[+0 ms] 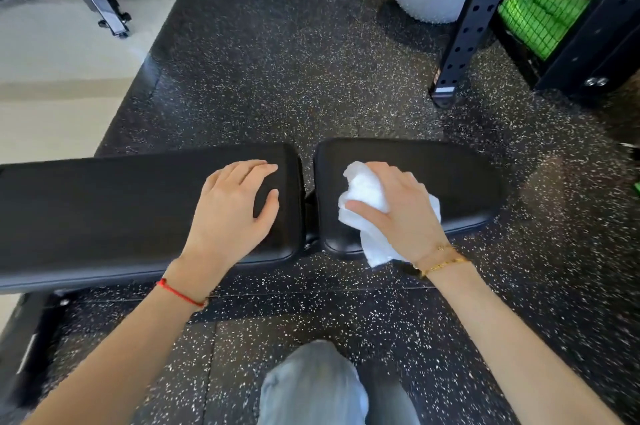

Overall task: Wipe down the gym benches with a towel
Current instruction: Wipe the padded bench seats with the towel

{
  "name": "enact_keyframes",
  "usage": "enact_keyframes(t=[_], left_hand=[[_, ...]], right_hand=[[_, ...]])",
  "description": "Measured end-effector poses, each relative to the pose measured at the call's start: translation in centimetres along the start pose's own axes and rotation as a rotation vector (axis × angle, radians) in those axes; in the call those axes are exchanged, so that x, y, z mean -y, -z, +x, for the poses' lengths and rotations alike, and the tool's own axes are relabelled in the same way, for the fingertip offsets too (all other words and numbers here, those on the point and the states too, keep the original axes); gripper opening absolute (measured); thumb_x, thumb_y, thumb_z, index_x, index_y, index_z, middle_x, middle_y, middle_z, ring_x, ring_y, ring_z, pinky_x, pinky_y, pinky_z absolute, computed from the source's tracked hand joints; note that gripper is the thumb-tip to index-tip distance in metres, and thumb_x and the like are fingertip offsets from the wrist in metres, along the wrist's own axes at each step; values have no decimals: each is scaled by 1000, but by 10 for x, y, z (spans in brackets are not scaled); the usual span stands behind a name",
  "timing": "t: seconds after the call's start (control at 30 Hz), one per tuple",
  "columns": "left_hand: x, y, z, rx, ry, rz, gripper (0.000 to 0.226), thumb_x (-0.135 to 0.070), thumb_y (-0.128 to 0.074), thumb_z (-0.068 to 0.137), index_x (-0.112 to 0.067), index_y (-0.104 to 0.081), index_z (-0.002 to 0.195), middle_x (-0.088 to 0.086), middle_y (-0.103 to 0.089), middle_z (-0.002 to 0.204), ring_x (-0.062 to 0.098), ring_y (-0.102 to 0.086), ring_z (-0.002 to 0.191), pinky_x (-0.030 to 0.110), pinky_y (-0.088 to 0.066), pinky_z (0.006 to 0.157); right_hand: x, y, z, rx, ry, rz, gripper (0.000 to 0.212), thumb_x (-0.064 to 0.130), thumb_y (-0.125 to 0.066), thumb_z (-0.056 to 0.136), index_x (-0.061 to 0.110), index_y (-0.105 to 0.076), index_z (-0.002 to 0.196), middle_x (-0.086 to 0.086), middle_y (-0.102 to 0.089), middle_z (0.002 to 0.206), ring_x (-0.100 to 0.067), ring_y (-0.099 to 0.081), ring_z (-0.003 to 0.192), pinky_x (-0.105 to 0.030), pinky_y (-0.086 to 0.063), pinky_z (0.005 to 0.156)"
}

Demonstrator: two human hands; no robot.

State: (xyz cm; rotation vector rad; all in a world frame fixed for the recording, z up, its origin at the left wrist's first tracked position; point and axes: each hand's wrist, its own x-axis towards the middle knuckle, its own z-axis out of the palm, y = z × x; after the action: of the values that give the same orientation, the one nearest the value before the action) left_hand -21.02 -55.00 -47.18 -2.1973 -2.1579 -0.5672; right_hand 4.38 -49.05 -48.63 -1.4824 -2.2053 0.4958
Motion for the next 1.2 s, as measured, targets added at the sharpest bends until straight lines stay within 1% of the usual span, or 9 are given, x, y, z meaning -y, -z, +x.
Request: enact_keyframes(t=[0.1, 0.2, 0.37, 0.57, 0.7, 0.87, 0.97, 1.1, 1.2], left_hand=[[-19, 50, 7, 28, -23, 5, 40, -34, -47, 92, -18, -63, 124, 0, -63, 129, 23, -58, 120, 45, -43, 105], [-45, 111, 9, 38, -43, -3, 38, -31, -49, 93, -17, -63, 125, 0, -63, 129, 22, -57, 120, 44, -43, 105], [-96, 224, 5, 52, -104, -29, 37, -31, -50, 94, -16, -62, 126, 1, -62, 129, 23, -58, 119, 44, -44, 105], [-160, 347, -17, 77, -197, -58, 38, -32, -48, 93, -16, -62, 125, 1, -63, 128, 22, -58, 117, 39, -41, 104], [-195, 406, -38, 110, -274, -86, 38, -32, -47, 94, -16, -61, 125, 1, -62, 127, 22, -57, 117, 38, -41, 102], [-222, 450, -57, 158, -387, -127, 39, -33, -46, 95, -18, -59, 128, -2, -60, 130, 18, -55, 119, 35, -39, 103], [-232, 466, -63, 183, -498, -164, 35, -30, -50, 97, -17, -59, 128, -1, -60, 131, 18, -56, 120, 38, -42, 104], [-243, 476, -67, 217, -664, -249, 34, -28, -55, 95, -16, -60, 126, 0, -62, 128, 19, -58, 117, 42, -47, 100], [-246, 482, -72, 251, -825, -293, 34, -26, -56, 94, -14, -62, 125, 0, -63, 127, 16, -58, 117, 34, -45, 103]], right_hand=[[20, 47, -3, 0, -54, -35, 67, 73, -39, 78, 31, -49, 129, 6, -59, 111, -22, -48, 95, -34, -27, 78], [45, 106, -15, 7, -113, -53, 70, 75, -35, 76, 31, -50, 129, 6, -58, 110, -18, -42, 90, -31, -20, 75], [102, 220, -55, -7, -219, -32, 71, 75, -36, 76, 28, -52, 128, 3, -58, 109, -21, -47, 93, -36, -33, 80], [170, 339, -121, -62, -271, -18, 70, 73, -38, 79, 24, -51, 127, 0, -60, 111, -21, -46, 93, -32, -26, 78], [203, 398, -171, -101, -336, -7, 75, 76, -38, 80, 22, -50, 130, -1, -61, 112, -26, -53, 100, -37, -34, 84], [243, 448, -237, -207, -457, 23, 77, 73, -39, 77, 20, -49, 132, -3, -59, 116, -27, -49, 103, -37, -34, 84], [264, 463, -275, -287, -553, 25, 72, 69, -47, 79, 21, -48, 133, -3, -59, 117, -28, -49, 105, -38, -35, 84], [298, 468, -320, -418, -708, 10, 66, 65, -53, 80, 23, -50, 131, -3, -59, 118, -30, -50, 104, -41, -37, 86], [334, 453, -354, -533, -824, -12, 70, 71, -47, 79, 23, -50, 130, -3, -60, 118, -30, -51, 105, -46, -41, 90]])
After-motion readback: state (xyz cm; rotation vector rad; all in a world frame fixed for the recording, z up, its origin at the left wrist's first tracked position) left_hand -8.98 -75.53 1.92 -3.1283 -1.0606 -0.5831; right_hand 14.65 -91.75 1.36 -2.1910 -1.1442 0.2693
